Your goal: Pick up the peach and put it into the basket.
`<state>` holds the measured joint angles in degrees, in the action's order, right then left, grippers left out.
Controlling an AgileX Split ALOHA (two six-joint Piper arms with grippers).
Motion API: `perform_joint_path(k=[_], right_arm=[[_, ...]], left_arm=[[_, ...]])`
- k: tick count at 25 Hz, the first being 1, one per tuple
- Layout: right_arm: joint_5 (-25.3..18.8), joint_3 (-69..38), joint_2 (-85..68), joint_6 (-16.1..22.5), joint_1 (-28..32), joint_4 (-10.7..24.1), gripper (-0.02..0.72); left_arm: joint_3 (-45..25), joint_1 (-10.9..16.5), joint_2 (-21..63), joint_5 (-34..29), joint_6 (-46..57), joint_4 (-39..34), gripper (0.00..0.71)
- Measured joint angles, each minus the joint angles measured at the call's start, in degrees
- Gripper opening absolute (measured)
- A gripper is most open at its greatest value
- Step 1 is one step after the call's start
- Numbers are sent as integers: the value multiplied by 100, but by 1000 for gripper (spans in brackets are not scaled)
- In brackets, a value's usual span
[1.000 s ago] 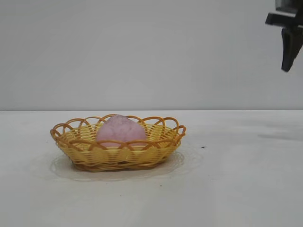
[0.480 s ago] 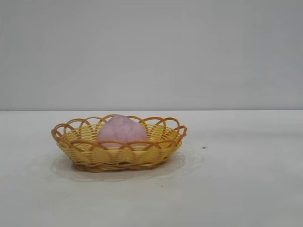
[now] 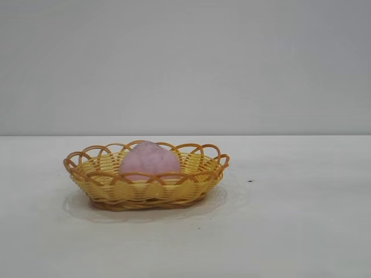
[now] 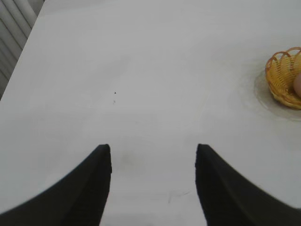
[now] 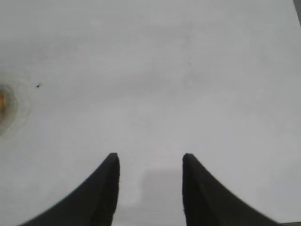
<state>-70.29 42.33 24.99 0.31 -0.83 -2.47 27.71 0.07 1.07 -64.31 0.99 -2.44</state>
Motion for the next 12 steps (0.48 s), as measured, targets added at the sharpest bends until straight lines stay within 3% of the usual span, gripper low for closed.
perform_joint_path(k=[7, 12], right_arm=[[397, -1323, -1187, -377, 0, -67, 309], [490, -1430, -1760, -412, 0, -78, 309]], left_arm=[[0, 0, 0, 0, 0, 0, 351], [0, 0, 0, 0, 0, 0, 351]])
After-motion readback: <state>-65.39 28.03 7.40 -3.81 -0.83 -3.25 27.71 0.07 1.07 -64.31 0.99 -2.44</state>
